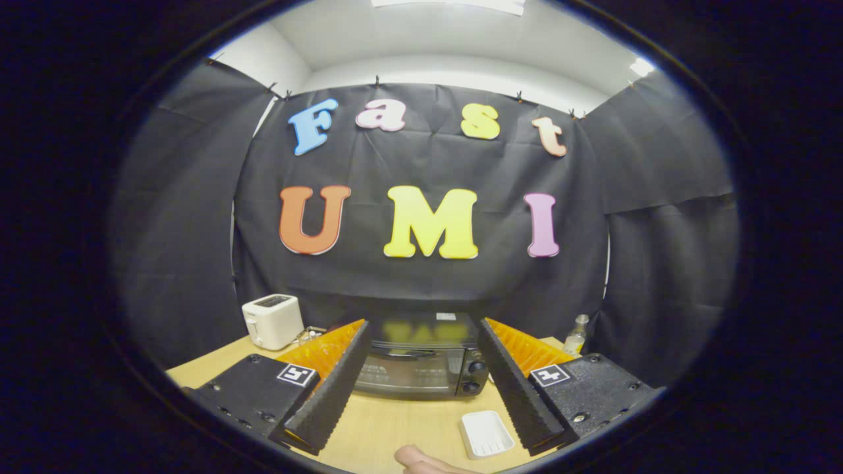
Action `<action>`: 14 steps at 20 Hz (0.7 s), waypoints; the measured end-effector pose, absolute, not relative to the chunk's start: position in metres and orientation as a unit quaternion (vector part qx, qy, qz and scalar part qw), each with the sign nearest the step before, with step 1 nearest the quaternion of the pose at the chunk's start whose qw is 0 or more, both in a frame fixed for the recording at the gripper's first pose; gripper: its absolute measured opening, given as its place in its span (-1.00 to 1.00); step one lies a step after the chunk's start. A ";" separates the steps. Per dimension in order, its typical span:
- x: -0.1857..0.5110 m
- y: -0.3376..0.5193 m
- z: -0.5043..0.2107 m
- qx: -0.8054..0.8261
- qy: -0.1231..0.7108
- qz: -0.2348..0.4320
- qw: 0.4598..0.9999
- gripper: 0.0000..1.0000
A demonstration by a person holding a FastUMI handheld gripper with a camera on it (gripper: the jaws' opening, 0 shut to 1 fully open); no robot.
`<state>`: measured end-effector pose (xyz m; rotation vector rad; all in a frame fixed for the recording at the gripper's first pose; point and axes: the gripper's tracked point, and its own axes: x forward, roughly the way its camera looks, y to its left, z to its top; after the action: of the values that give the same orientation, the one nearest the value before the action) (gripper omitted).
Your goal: Open the toaster oven, put the food inside, and close the toaster oven door.
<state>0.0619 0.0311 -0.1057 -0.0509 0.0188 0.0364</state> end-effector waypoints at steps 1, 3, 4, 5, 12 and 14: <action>0.043 0.026 -0.091 -0.020 -0.006 0.017 1.000 1.00; 0.011 0.013 -0.071 -0.022 -0.023 0.009 0.999 1.00; -0.003 0.008 -0.064 -0.025 -0.024 0.006 0.999 1.00; -0.017 0.006 -0.060 -0.024 -0.024 0.010 0.999 1.00; -0.084 -0.017 -0.039 -0.004 -0.048 0.035 0.998 1.00; -0.087 -0.015 -0.043 0.003 -0.045 0.042 0.998 1.00</action>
<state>-0.0865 -0.0154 -0.0429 0.0056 -0.0906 0.0834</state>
